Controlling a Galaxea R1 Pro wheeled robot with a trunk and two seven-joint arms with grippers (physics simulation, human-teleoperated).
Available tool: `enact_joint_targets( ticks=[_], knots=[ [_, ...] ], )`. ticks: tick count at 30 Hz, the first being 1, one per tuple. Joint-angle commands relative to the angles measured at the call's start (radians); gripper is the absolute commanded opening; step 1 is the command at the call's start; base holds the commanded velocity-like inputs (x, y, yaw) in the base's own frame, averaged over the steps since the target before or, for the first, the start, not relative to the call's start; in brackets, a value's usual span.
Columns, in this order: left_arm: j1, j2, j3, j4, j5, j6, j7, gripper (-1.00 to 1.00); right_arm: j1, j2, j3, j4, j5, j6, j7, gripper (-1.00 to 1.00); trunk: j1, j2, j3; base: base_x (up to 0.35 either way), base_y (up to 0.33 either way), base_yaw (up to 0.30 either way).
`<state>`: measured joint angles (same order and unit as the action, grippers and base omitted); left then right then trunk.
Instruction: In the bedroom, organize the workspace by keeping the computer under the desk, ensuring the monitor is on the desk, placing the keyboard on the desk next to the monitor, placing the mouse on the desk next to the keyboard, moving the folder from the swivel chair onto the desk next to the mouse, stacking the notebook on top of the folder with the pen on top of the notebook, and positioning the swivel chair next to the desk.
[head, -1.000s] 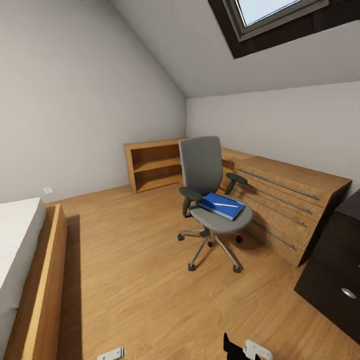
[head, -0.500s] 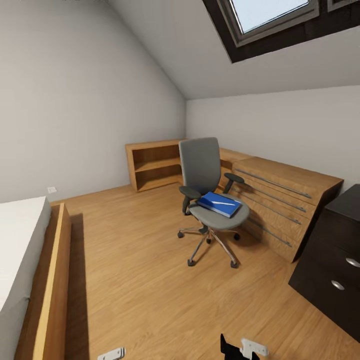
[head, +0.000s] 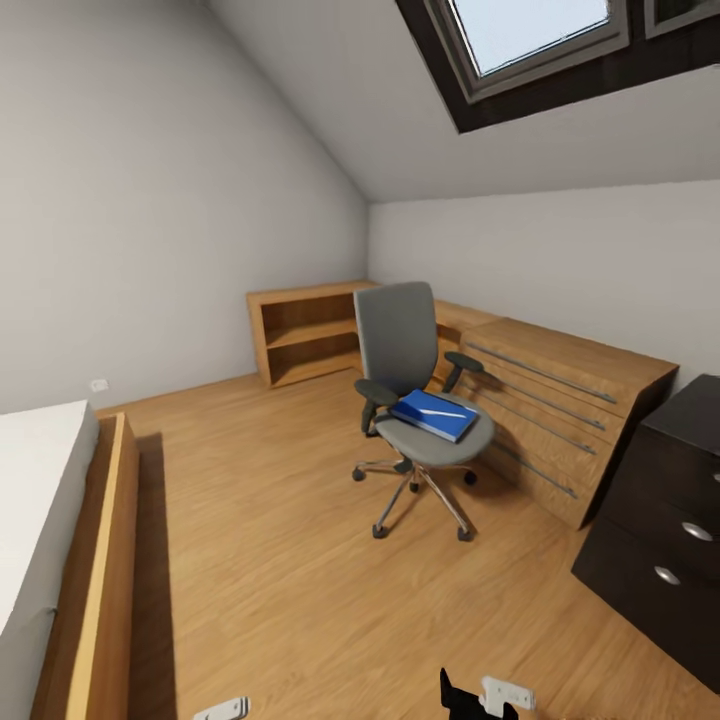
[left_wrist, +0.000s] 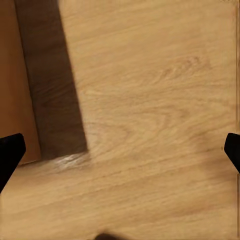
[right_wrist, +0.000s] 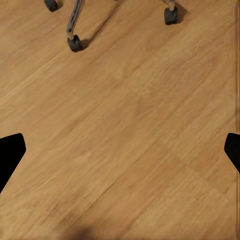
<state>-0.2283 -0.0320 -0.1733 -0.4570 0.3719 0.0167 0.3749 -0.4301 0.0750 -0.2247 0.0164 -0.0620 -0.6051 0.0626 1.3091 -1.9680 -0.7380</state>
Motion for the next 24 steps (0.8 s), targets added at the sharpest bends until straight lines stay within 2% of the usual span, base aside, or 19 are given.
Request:
enact_joint_targets(
  ticks=[1, 7, 18, 24],
  knots=[
    [0.0, 0.001, -0.006, -0.002, 0.009, 0.002, 0.012, 1.0, -0.001, 0.0, -0.004, 0.001, -0.006, -0.004, 0.006, 1.0, -0.004, 0.007, 0.002, 0.0, 0.0, -0.223],
    [0.0, -0.001, -0.006, -0.002, 0.007, 0.0, 0.015, 1.0, -0.001, -0.001, -0.003, 0.001, -0.004, -0.004, 0.008, 1.0, -0.027, 0.049, 0.021, 0.002, 0.026, -0.275],
    [0.0, 0.0, -0.008, -0.002, 0.007, 0.0, 0.009, 1.0, -0.001, -0.003, -0.002, 0.0, -0.004, -0.004, 0.008, 1.0, -0.069, 0.126, 0.056, 0.065, 0.284, -0.296],
    [0.0, -0.002, -0.008, -0.002, 0.007, 0.0, 0.009, 1.0, -0.001, -0.003, -0.002, 0.0, -0.004, -0.004, 0.008, 1.0, -0.092, 0.168, 0.074, -0.027, 0.061, -0.298]
  ],
)
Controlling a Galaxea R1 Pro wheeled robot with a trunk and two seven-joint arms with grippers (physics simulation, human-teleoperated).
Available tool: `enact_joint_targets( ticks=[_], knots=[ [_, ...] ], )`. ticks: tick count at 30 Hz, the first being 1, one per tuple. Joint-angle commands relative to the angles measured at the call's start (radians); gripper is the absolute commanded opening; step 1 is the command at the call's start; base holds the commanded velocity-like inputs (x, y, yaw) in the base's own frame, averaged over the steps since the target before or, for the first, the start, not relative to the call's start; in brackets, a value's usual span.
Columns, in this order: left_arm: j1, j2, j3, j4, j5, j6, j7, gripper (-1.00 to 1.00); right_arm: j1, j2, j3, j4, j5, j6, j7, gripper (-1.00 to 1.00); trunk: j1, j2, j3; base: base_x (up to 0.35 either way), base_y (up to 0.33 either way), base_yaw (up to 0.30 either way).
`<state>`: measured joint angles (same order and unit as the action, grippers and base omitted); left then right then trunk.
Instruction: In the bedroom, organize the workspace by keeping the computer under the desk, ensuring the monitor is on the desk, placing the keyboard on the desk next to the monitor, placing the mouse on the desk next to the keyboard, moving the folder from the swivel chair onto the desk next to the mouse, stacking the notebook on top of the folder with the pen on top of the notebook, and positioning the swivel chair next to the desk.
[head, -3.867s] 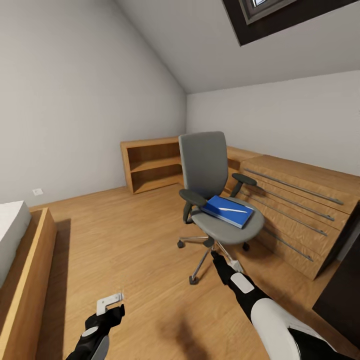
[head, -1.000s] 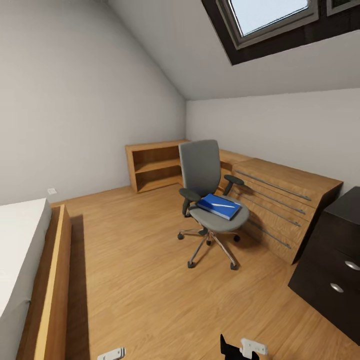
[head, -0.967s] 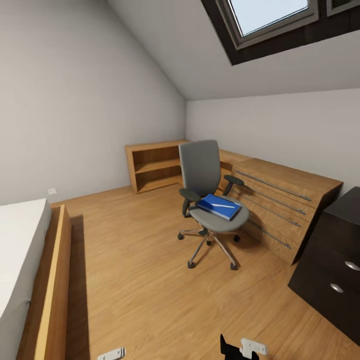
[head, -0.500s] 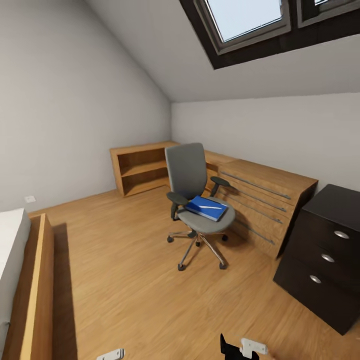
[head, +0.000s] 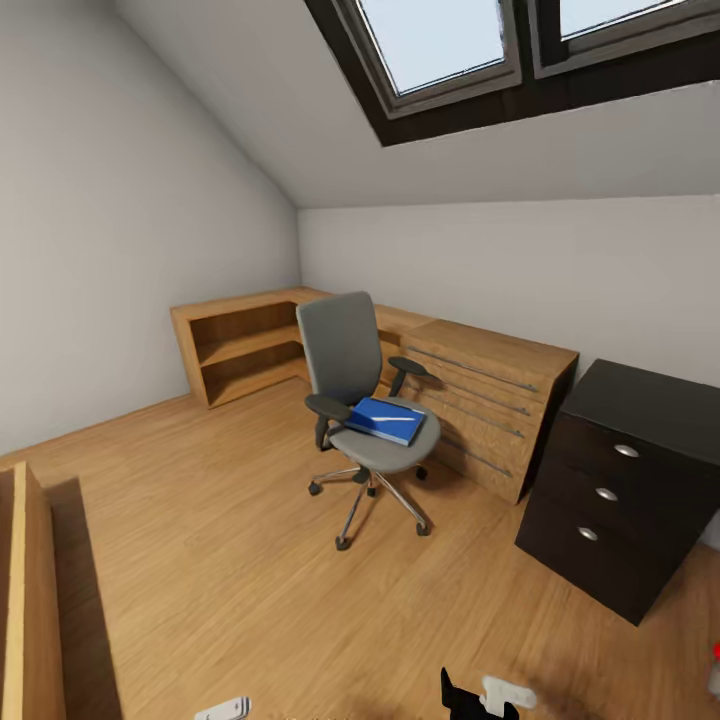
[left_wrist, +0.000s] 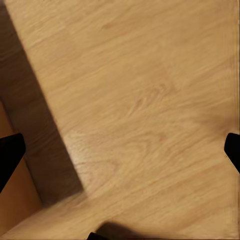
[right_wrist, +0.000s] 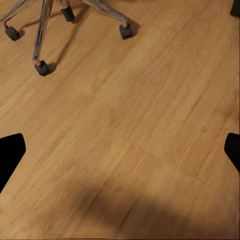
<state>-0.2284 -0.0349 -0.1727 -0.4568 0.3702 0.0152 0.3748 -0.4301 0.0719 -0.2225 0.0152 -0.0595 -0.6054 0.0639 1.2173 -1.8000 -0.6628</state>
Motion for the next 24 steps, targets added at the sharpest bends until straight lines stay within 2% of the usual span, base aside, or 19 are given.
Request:
enact_joint_targets(
  ticks=[1, 10, 16, 24],
  knots=[
    [0.0, 0.001, -0.008, -0.002, 0.009, 0.002, 0.009, 1.0, -0.001, 0.0, -0.004, 0.002, -0.006, -0.004, 0.007, 1.0, -0.004, 0.007, 0.002, -0.225, 0.003, -0.298],
    [0.0, 0.001, -0.008, -0.002, 0.007, 0.001, 0.009, 1.0, -0.001, 0.0, -0.003, 0.002, -0.006, -0.004, 0.007, 1.0, -0.039, 0.07, 0.03, -0.312, 0.001, -0.298],
    [0.0, 0.0, -0.008, -0.002, 0.008, -0.033, 0.009, 1.0, -0.001, 0.0, -0.003, 0.002, -0.006, -0.004, 0.007, 1.0, -0.062, 0.112, 0.049, -0.337, 0.003, -0.298],
    [0.0, 0.0, -0.008, -0.002, 0.009, -0.047, 0.009, 1.0, -0.001, 0.0, -0.003, 0.002, -0.006, -0.004, 0.007, 1.0, -0.093, 0.168, 0.074, -0.337, 0.049, -0.298]
  ],
)
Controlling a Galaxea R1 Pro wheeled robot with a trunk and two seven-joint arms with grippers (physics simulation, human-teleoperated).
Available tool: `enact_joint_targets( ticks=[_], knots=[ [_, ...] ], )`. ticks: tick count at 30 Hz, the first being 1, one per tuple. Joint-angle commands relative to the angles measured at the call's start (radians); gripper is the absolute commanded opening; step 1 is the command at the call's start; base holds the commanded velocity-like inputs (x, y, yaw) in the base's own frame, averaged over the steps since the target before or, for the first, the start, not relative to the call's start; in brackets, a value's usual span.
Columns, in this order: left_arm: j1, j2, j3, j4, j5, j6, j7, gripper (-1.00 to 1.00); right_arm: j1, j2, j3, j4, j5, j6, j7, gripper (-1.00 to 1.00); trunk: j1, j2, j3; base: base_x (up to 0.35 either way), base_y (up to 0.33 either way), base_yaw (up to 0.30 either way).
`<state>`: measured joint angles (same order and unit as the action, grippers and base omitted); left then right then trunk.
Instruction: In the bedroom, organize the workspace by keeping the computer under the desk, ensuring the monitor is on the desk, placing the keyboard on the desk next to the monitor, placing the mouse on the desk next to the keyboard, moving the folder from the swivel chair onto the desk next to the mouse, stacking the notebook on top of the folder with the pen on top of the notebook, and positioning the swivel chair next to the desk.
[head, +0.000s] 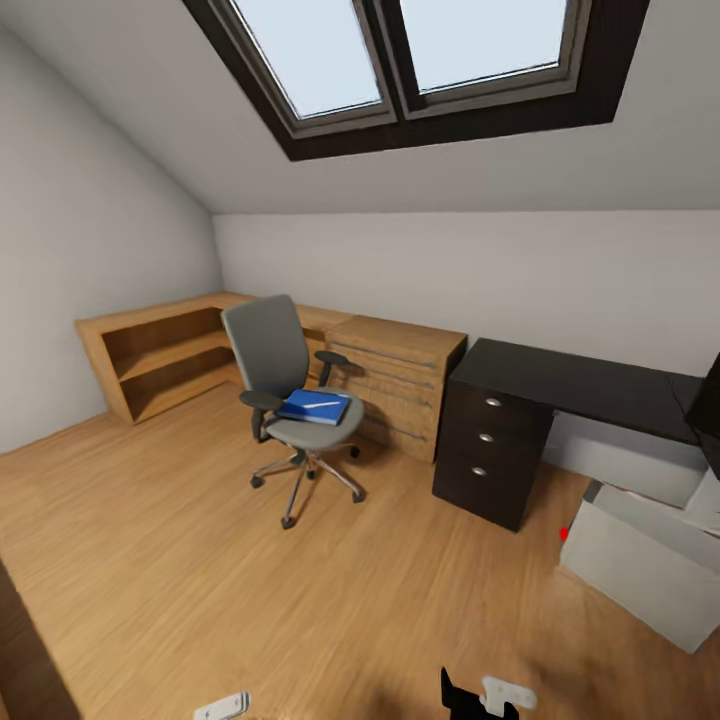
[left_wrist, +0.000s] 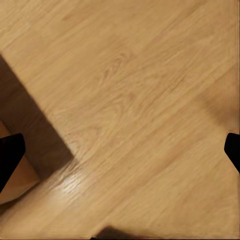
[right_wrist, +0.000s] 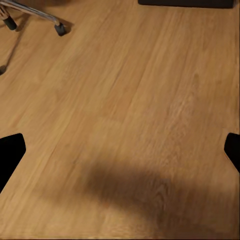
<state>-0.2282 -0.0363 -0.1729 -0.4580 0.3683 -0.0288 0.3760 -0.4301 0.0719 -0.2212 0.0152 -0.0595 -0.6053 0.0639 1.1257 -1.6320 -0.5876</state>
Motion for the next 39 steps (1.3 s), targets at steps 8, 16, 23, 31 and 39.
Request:
enact_joint_targets(
  ticks=[8, 16, 23, 31, 39],
  knots=[
    [0.0, 0.001, -0.008, -0.001, 0.011, -0.005, 0.007, 1.0, -0.001, 0.0, -0.004, 0.002, -0.006, -0.004, 0.007, 1.0, -0.032, 0.056, 0.024, -0.337, 0.069, -0.298],
    [0.0, 0.002, -0.008, -0.001, 0.011, -0.006, 0.007, 1.0, -0.001, 0.0, -0.004, 0.002, -0.006, -0.004, 0.007, 1.0, -0.062, 0.112, 0.049, -0.337, 0.07, -0.298],
    [0.0, 0.004, -0.009, -0.001, 0.01, -0.005, 0.007, 1.0, -0.001, 0.0, -0.004, 0.002, -0.006, -0.004, 0.006, 1.0, -0.089, 0.161, 0.071, -0.327, 0.007, -0.298],
    [0.0, 0.004, -0.01, -0.001, 0.011, -0.005, 0.01, 1.0, -0.001, 0.0, -0.004, 0.002, -0.006, -0.004, 0.005, 1.0, -0.12, 0.217, 0.096, -0.303, -0.159, -0.298],
    [0.0, 0.003, -0.01, 0.002, 0.011, -0.001, 0.012, 1.0, -0.001, 0.0, -0.005, 0.002, -0.006, -0.004, 0.005, 1.0, -0.15, 0.273, 0.121, -0.263, -0.219, -0.298]
  ],
)
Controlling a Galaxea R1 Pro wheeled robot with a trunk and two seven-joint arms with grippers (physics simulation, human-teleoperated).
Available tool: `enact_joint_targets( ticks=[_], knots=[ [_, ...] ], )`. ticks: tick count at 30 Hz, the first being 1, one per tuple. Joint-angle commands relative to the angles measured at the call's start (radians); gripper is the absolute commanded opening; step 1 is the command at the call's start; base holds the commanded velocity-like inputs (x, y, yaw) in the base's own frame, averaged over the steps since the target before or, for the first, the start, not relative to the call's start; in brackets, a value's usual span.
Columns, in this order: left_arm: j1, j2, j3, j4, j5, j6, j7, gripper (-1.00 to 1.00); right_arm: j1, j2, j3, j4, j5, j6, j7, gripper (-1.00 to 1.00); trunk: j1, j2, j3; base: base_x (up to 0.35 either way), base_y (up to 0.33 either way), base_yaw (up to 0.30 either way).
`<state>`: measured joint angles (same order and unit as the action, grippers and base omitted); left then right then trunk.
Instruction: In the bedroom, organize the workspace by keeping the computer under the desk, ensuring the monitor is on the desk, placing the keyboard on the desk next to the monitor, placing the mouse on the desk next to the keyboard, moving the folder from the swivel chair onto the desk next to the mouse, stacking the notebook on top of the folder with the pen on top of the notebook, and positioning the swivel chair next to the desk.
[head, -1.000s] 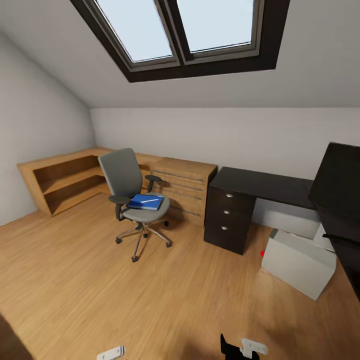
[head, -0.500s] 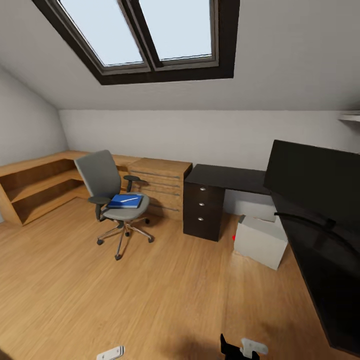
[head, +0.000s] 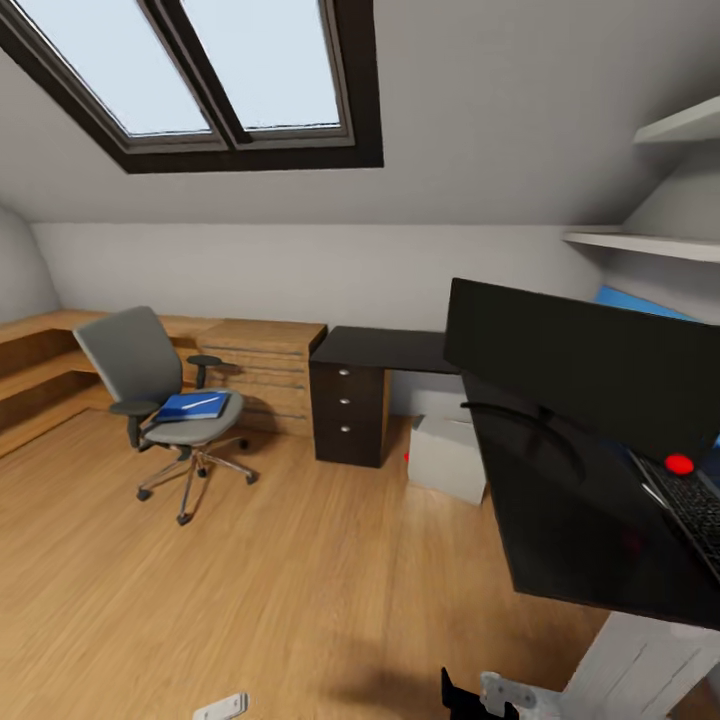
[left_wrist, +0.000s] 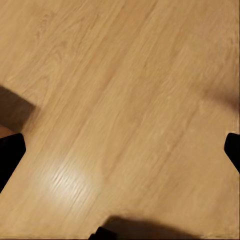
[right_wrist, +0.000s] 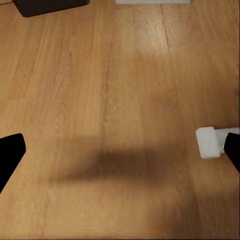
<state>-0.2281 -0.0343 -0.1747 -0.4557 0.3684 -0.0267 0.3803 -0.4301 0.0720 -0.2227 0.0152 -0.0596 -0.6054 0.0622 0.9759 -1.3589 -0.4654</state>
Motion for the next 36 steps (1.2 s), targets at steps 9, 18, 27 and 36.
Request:
enact_joint_targets(
  ticks=[9, 18, 27, 36],
  knots=[
    [0.0, -0.001, -0.012, 0.038, 0.009, -0.003, 0.008, 1.0, -0.001, 0.0, -0.004, 0.002, -0.008, -0.002, 0.005, 1.0, -0.035, 0.063, 0.027, -0.237, -0.241, -0.298],
    [0.0, -0.001, -0.012, 0.044, 0.009, -0.004, 0.008, 1.0, -0.001, 0.001, -0.004, 0.002, -0.008, -0.002, 0.004, 1.0, -0.07, 0.126, 0.054, -0.234, -0.243, -0.274],
    [0.0, -0.001, -0.012, 0.045, 0.008, -0.004, 0.008, 1.0, -0.001, 0.003, -0.006, 0.002, -0.009, -0.002, 0.004, 1.0, -0.104, 0.189, 0.071, -0.234, -0.243, -0.067],
    [0.0, -0.001, -0.012, 0.045, 0.008, -0.004, 0.008, 1.0, -0.001, 0.003, -0.007, 0.002, -0.01, -0.002, 0.004, 1.0, -0.139, 0.252, 0.086, -0.234, -0.243, -0.005]
  ],
)
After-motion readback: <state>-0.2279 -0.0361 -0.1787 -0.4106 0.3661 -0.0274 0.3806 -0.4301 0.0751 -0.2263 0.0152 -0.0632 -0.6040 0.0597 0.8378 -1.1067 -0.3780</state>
